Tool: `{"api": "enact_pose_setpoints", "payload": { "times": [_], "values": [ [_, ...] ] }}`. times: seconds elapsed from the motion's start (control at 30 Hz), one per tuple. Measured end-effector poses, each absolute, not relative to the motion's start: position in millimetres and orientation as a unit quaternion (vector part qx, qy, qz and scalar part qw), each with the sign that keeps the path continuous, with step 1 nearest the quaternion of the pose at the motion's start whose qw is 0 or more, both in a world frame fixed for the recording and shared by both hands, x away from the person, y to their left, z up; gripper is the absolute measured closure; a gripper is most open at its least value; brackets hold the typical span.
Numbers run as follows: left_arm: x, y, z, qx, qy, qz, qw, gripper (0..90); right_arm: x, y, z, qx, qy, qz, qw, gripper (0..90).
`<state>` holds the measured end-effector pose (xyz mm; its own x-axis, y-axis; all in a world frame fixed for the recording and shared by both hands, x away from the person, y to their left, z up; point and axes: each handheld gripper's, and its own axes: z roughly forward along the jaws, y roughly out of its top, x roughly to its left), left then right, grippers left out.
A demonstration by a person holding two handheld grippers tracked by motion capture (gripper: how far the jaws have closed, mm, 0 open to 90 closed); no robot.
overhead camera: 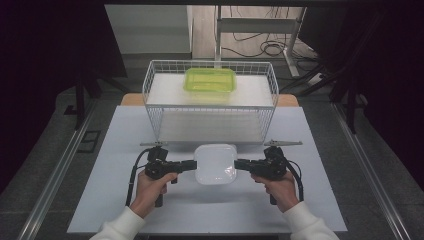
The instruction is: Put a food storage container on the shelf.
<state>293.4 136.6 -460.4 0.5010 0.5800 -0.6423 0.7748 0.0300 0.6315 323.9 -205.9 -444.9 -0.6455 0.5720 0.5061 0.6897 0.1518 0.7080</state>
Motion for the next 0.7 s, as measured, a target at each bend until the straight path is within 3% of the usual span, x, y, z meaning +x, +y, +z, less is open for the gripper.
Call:
{"api": "enact_pose_setpoints", "payload": {
  "times": [0.7],
  "values": [
    [298, 143, -446, 0.689, 0.486, -0.081, 0.532, 78.4, 324, -200, -425, -0.38, -0.769, -0.513, 0.032, 77.4]
  ]
}}
